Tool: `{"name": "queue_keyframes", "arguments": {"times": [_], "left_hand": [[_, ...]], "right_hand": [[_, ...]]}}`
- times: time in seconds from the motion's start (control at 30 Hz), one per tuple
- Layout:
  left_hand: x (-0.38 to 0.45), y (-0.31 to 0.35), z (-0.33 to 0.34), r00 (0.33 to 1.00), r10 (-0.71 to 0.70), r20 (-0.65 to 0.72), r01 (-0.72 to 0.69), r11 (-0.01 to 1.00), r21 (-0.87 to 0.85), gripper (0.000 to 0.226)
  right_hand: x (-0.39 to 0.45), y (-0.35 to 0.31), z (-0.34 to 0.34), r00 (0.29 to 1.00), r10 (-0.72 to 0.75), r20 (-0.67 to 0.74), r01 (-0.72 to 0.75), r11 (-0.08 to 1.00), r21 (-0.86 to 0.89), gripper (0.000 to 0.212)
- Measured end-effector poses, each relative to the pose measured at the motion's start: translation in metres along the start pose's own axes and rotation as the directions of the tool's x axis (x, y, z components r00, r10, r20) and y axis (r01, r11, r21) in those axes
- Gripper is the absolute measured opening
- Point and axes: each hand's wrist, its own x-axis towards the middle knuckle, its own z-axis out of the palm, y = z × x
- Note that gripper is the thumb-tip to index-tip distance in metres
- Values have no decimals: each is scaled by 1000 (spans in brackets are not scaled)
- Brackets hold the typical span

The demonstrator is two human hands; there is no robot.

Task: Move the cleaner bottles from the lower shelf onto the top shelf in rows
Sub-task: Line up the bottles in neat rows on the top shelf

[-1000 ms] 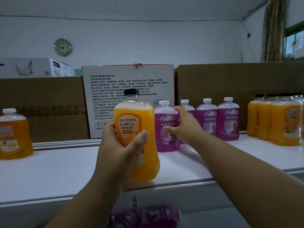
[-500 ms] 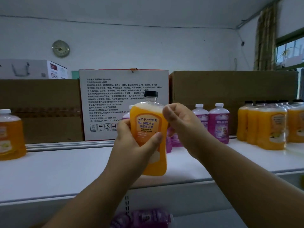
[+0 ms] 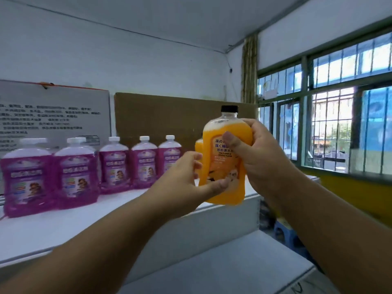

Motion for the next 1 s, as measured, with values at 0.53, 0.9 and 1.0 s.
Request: {"name": "queue_keyframes", "arguments": {"times": [0.53, 0.9, 1.0], "left_hand": [[147, 38, 166, 990, -130, 46, 108, 937, 331, 104], [176, -17, 190, 919, -351, -180, 361, 562, 744, 115], [170, -20, 193, 874, -441, -204, 424, 487, 763, 126]], "right_hand": [[64, 90, -192, 998, 43, 48, -37, 993, -108, 63], [136, 179, -182, 968, 138, 211, -148, 988, 34, 55], [144, 192, -171, 950, 156, 269, -183, 980, 77, 62]]}}
